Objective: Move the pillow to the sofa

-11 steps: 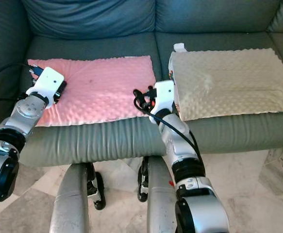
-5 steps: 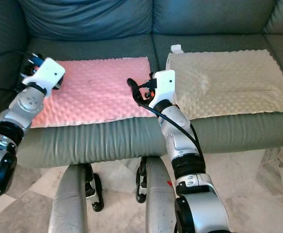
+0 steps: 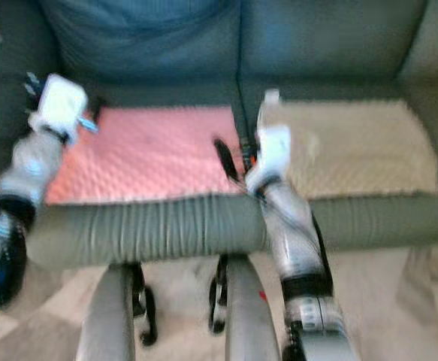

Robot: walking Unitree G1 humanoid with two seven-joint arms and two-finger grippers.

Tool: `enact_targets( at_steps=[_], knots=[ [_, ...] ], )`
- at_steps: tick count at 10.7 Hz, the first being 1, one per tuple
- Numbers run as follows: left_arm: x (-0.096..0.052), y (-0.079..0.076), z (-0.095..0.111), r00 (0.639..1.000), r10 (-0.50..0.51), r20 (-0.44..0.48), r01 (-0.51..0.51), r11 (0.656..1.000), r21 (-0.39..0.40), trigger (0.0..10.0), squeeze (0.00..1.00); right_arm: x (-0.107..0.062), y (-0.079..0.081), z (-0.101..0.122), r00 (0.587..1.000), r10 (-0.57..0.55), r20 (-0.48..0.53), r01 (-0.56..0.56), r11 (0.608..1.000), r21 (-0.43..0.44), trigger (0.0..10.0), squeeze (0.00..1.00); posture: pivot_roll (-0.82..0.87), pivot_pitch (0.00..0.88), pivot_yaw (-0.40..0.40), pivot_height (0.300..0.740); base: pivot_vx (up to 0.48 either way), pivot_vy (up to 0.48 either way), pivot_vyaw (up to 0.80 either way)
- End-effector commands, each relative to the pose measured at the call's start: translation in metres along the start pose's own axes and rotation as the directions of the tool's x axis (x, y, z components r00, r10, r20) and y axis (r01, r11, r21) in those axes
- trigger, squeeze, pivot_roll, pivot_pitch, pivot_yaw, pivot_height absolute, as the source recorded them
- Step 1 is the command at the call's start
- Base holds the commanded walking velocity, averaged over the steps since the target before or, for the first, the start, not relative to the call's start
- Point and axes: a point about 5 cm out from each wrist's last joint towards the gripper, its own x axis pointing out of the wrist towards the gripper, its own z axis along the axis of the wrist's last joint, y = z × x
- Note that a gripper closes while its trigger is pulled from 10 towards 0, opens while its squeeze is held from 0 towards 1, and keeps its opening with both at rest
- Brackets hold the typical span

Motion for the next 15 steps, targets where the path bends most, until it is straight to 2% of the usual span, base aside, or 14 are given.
enact_targets(
  at_steps=[1, 2, 3, 4, 5, 6, 7, 8, 9, 12, 15],
  knots=[
    [-0.006, -0.002, -0.005, 1.000, -0.017, 0.010, 0.017, 0.999, -0.038, 10.0, 1.00, -0.008, 0.001, -0.006, 1.000, 0.001, -0.025, -0.001, 1.000, 0.000, 10.0, 1.00, -0.03, 0.092, -0.070, 0.637, 0.000, 0.000, 0.00],
    [-0.025, -0.002, -0.017, 0.999, 0.033, 0.038, -0.029, 0.993, -0.111, 10.0, 1.00, -0.026, 0.001, -0.016, 0.998, -0.030, -0.056, 0.030, 0.999, -0.013, 10.0, 1.00, -0.01, 0.088, -0.072, 0.637, 0.000, 0.000, 0.00],
    [-0.038, -0.003, -0.024, 0.998, 0.057, 0.039, -0.051, 0.988, -0.147, 10.0, 1.00, -0.032, 0.001, -0.018, 0.997, -0.046, -0.063, 0.045, 0.999, -0.013, 10.0, 1.00, 0.00, 0.086, -0.075, 0.637, 0.000, 0.000, 0.00],
    [-0.069, -0.013, -0.037, 0.998, 0.062, 0.003, -0.060, 0.971, -0.232, 10.0, 1.00, -0.043, 0.000, -0.020, 0.995, -0.057, -0.084, 0.054, 0.998, -0.042, 10.0, 1.00, 0.01, 0.089, -0.078, 0.637, 0.000, 0.000, 0.00],
    [-0.094, -0.031, -0.041, 1.000, 0.015, -0.005, -0.016, 0.959, -0.283, 10.0, 1.00, -0.049, -0.011, -0.020, 0.990, -0.097, -0.101, 0.090, 0.993, -0.075, 10.0, 0.49, 0.02, 0.084, -0.080, 0.637, 0.000, 0.000, 0.00],
    [-0.107, -0.043, -0.042, 1.000, -0.028, -0.006, 0.025, 0.952, -0.306, 10.0, 1.00, -0.053, -0.019, -0.018, 0.986, -0.131, -0.101, 0.123, 0.989, -0.086, 10.0, 0.00, 0.02, 0.077, -0.082, 0.637, 0.000, 0.000, 0.00],
    [-0.113, -0.052, -0.045, 0.998, -0.051, -0.024, 0.040, 0.939, -0.341, 10.0, 0.30, -0.058, -0.023, -0.020, 0.980, -0.167, -0.107, 0.160, 0.985, -0.069, 10.0, 0.00, 0.02, 0.040, -0.083, 0.637, 0.000, 0.000, 0.00],
    [-0.118, -0.059, -0.048, 0.997, -0.064, -0.045, 0.043, 0.931, -0.362, 10.0, 0.00, -0.063, -0.023, -0.021, 0.975, -0.196, -0.102, 0.192, 0.980, -0.045, 10.0, 0.00, 0.01, 0.021, -0.082, 0.637, 0.000, 0.000, 0.00],
    [-0.123, -0.073, -0.045, 0.992, -0.104, -0.069, 0.071, 0.925, -0.374, 10.0, 0.00, -0.065, -0.019, -0.022, 0.967, -0.241, -0.077, 0.241, 0.970, -0.021, 10.0, 0.00, 0.00, 0.000, -0.078, 0.637, 0.000, 0.000, 0.00],
    [-0.111, -0.083, -0.042, 0.989, -0.127, -0.081, 0.083, 0.909, -0.407, 10.0, 0.00, -0.049, -0.010, -0.020, 0.975, -0.214, -0.063, 0.214, 0.977, -0.005, 10.0, 0.00, -0.01, 0.000, -0.071, 0.687, 0.000, 0.000, 0.00],
    [-0.118, -0.100, -0.051, 0.978, -0.157, -0.136, 0.085, 0.899, -0.429, 10.0, 0.00, -0.049, -0.005, -0.032, 0.977, -0.184, -0.104, 0.186, 0.982, 0.010, 10.0, 0.00, -0.01, 0.000, -0.082, 0.740, 0.000, 0.000, 0.00]
  ],
)
